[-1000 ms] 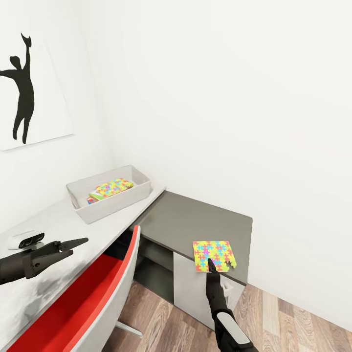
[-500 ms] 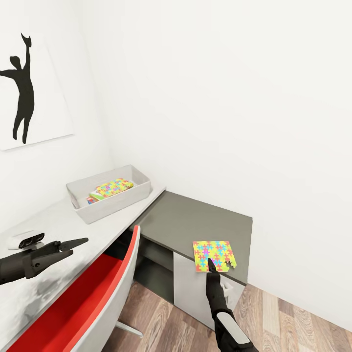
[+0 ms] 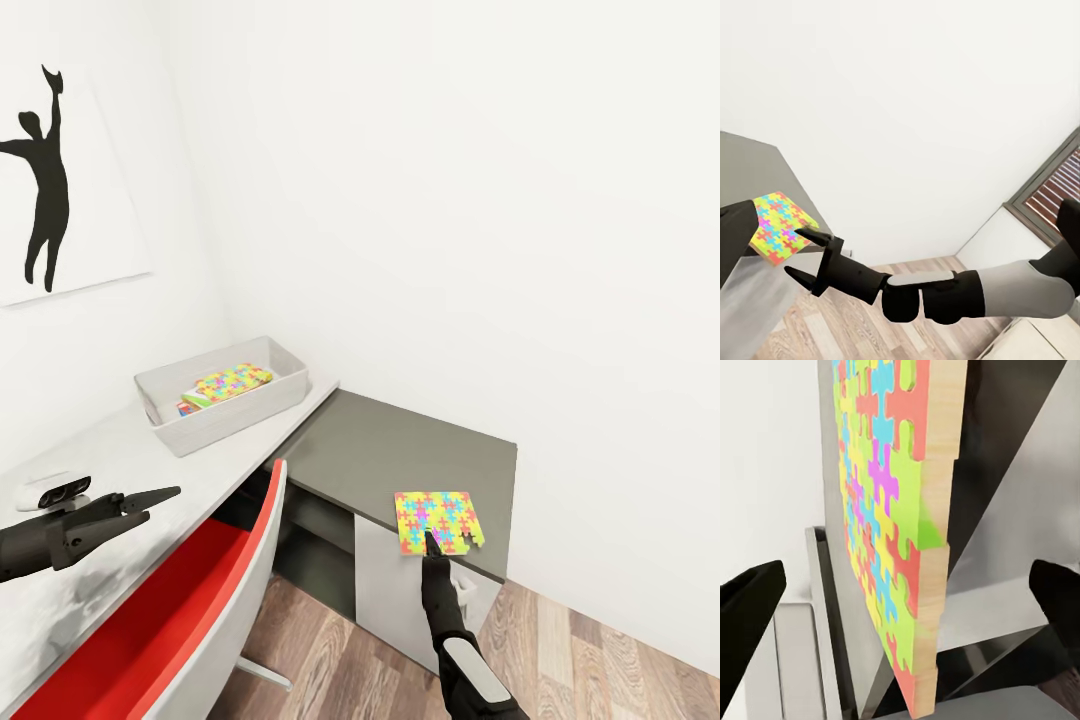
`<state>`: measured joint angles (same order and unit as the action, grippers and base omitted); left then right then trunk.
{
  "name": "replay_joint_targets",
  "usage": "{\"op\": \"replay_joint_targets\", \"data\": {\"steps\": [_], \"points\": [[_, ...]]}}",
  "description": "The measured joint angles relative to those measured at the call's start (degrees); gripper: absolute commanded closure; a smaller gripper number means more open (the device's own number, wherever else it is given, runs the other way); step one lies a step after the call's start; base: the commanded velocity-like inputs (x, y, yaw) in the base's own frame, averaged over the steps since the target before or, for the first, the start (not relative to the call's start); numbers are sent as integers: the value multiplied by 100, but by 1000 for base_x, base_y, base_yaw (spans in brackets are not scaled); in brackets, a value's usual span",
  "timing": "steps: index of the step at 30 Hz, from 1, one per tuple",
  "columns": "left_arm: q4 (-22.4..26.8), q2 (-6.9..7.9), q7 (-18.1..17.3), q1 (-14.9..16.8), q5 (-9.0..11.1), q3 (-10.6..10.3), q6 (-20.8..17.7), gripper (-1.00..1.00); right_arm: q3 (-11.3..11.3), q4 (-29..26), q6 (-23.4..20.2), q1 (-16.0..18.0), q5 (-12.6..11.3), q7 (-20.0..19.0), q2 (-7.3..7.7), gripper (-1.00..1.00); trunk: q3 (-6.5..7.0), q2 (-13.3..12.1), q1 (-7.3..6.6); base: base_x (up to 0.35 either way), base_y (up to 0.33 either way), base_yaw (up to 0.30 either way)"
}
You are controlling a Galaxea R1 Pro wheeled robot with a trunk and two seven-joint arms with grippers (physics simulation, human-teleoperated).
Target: Put all the toys in the child's room - the three board games (two on the bed and one on the table), the two jigsaw puzzles on the table, and the tennis ball on the table - inside the toy box on the table in the child's room.
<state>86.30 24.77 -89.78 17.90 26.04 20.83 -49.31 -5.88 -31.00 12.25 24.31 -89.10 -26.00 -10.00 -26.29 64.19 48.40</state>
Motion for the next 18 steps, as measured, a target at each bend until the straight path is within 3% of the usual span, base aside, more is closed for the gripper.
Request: {"op": "replay_joint_targets", "data": {"steps": [15, 18], "points": [[-7, 0, 0, 0, 0, -8, 0, -100, -4, 0, -7, 86, 0, -3, 0, 100, 0, 0, 0, 0, 0, 0], [-13, 0, 0, 0, 0, -4, 0, -100, -5, 0, -14, 86, 3, -8, 0, 100, 53, -119, -65, 0, 0, 0]]}}
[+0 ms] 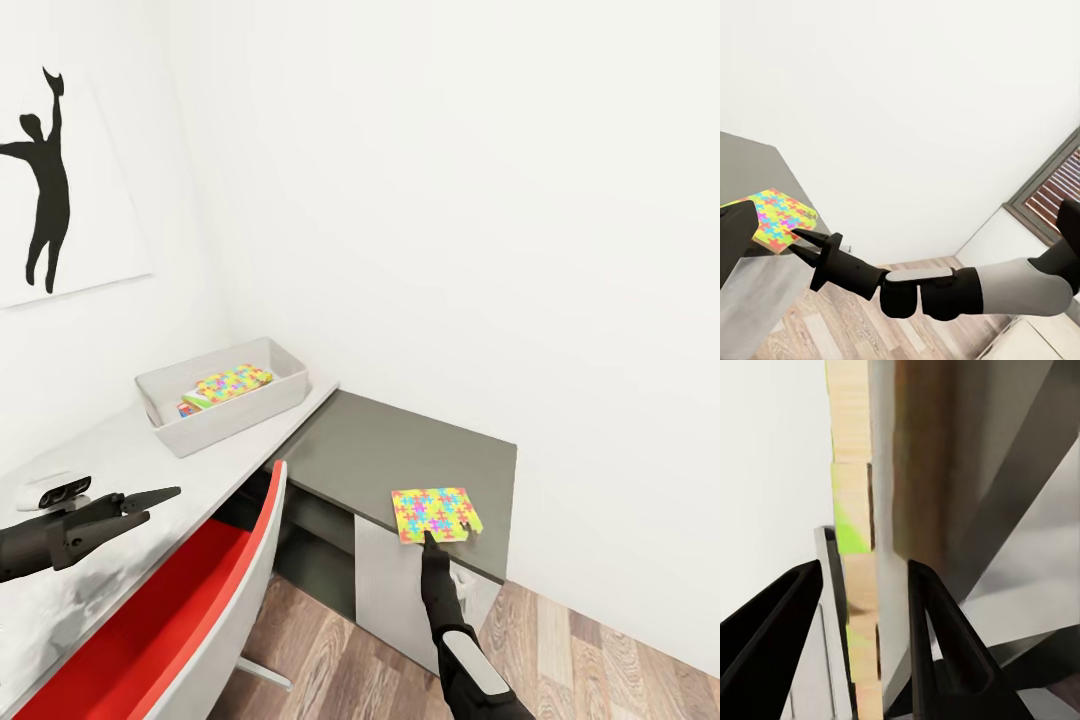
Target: Put all the toys in the child's room - the three board games (two on the bed and one on the table), the two jigsaw puzzles on the table, and the tennis ball on the table - inside the toy box on the table in the child's room.
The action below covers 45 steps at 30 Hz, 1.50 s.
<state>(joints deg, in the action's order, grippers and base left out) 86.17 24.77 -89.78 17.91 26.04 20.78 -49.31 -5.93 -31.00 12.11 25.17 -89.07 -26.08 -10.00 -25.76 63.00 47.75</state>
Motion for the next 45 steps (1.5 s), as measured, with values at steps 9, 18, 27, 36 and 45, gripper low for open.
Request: {"op": "replay_joint_targets", "data": {"steps": [9, 18, 27, 36, 45], "points": [[-5, 16, 0, 1, -1, 3, 0, -100, -439, -49, -17, -1, 131, -83, 0, 100, 162, -361, -198, 0, 0, 0], [-5, 26, 0, 0, 0, 4, -1, -100, -831, -64, -543, -1, 195, -65, 0, 100, 323, -722, -396, 0, 0, 0], [-4, 29, 0, -1, -7, 5, 0, -100, -867, -111, -1108, -6, 218, -62, 155, 100, 485, -1084, -593, 0, 0, 0], [-4, 33, 0, -1, -8, 5, 0, -100, -983, -1348, -1823, -60, 861, -74, 751, 100, 648, -1445, -791, 0, 0, 0], [-5, 36, 0, -1, -15, 8, 0, -100, -982, -2070, -2775, -118, 1141, -94, 1043, 100, 809, -1807, -989, 0, 0, 0]]}}
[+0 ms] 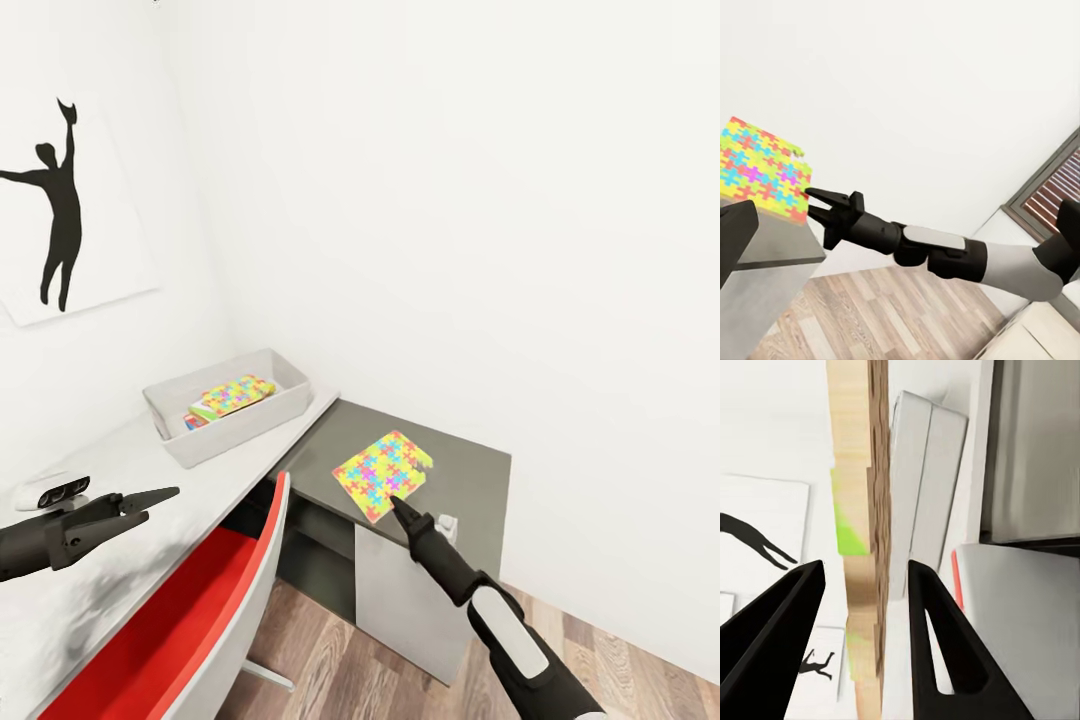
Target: Put all the toys in the child's room - the three board games (two on the bed and one on the table), the two jigsaw puzzles on the table, and the tennis ball on the table - inside the toy box on the table in the child's room.
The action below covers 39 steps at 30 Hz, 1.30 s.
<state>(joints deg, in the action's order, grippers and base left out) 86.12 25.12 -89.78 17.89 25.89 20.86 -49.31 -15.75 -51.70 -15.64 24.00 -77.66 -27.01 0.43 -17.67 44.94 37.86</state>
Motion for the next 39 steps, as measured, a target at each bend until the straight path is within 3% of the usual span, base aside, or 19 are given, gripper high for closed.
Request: {"op": "replay_joint_targets", "data": {"steps": [4, 11, 15, 22, 26, 29, 32, 35, 39], "points": [[0, 0, 0, 0, -1, 3, 0, -100, 3, -188, -31, -38, 15, -58, 24, 100, 72, -161, -88, 0, 0, 0], [0, 42, 0, 0, -1, 0, 0, -100, 10, -933, 62, -473, 31, -216, 46, 100, 198, -442, -242, 0, 0, 0], [0, 125, 0, 0, -1, -9, 0, -100, -2, -1048, 101, -553, 32, -227, 33, 100, 270, -603, -330, 0, 0, 0], [0, 147, 0, 0, -1, -10, 0, -100, 7, -1120, 65, -566, 23, -283, 38, 100, 396, -884, -484, 0, 0, 0], [0, 154, 0, 0, -1, -4, 0, -100, -20, -1600, -362, -603, 45, -299, 75, 100, 468, -1044, -572, 0, 0, 0], [0, 157, 0, 0, -1, -3, 0, -100, 7, -1790, -1105, -665, 293, -262, 178, 100, 522, -1166, -638, 0, 0, 0], [-2, 158, 0, -1, -1, -2, 0, -100, 100, -1861, -1707, -689, 791, -208, 320, 100, 577, -1286, -704, 0, 0, 0], [-2, 158, 0, -1, -1, -2, 0, -100, 310, -1898, -1899, -696, 1004, -191, 405, 100, 631, -1407, -770, 0, 0, 0], [-4, 158, 0, -1, -1, -1, 0, -100, 424, -1904, -1975, -699, 1080, -233, 445, 100, 703, -1568, -858, 0, 0, 0]]}}
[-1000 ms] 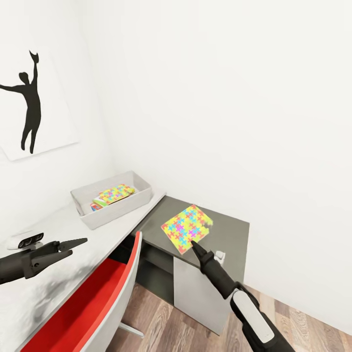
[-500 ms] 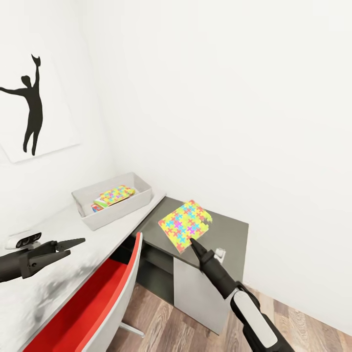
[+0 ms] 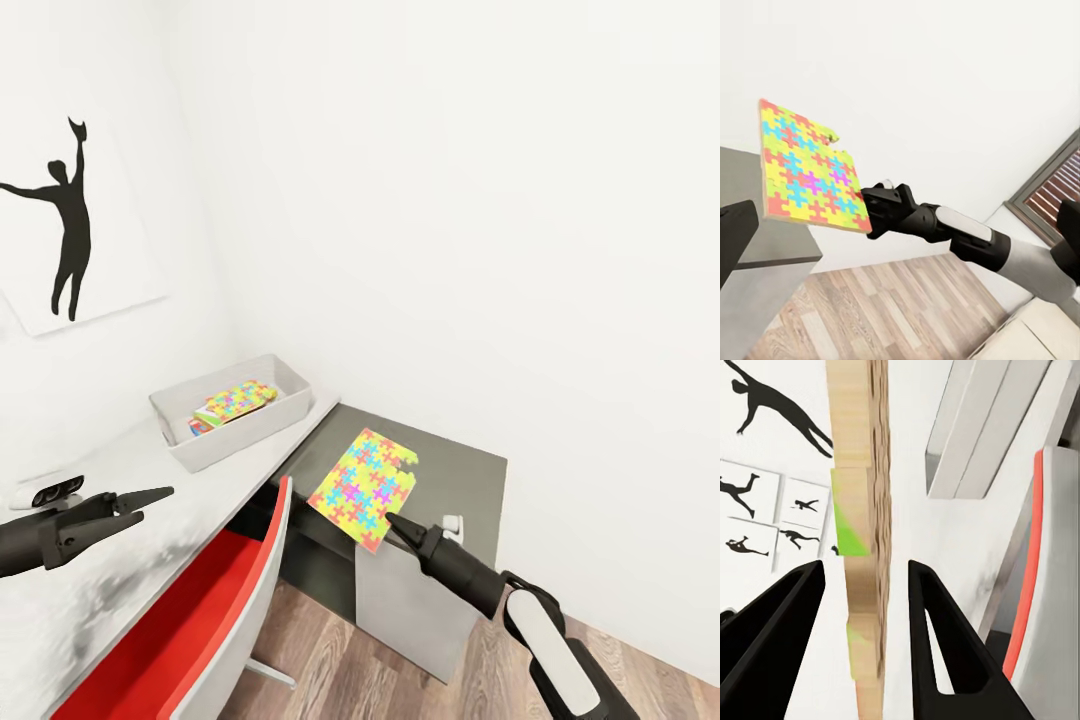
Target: Put all the toys in the child's room - the three board games (two on the bed and one on the table), the two jigsaw puzzles on the table, and the tennis ball on the table - inside the toy box on the table in the child's room.
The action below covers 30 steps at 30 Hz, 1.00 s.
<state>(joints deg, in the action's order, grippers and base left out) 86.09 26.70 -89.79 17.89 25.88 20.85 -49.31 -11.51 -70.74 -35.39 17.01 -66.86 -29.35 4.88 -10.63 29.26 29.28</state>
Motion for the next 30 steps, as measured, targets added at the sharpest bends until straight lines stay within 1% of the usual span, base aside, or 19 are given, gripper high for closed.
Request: {"op": "replay_joint_targets", "data": {"steps": [4, 16, 22, 30], "points": [[-4, 0, 0, 0, 0, 44, 0, -100, 16, -41, 21, -1, 24, -128, 34, 100, 72, -161, -88, 0, 0, 0], [-5, 0, 0, 0, 0, 79, 0, -100, 41, -43, 23, -2, 34, -156, 61, 100, 289, -644, -352, 0, 0, 0], [-5, 0, 0, -1, 0, 82, 0, -100, 40, -44, 25, -2, 36, -157, 61, 100, 292, -646, -353, 0, 0, 39], [-5, 0, 1, -7, 1, 87, 0, -100, 40, -56, 23, 0, 37, -139, 61, 100, 303, -646, -353, 0, 0, 251]]}}
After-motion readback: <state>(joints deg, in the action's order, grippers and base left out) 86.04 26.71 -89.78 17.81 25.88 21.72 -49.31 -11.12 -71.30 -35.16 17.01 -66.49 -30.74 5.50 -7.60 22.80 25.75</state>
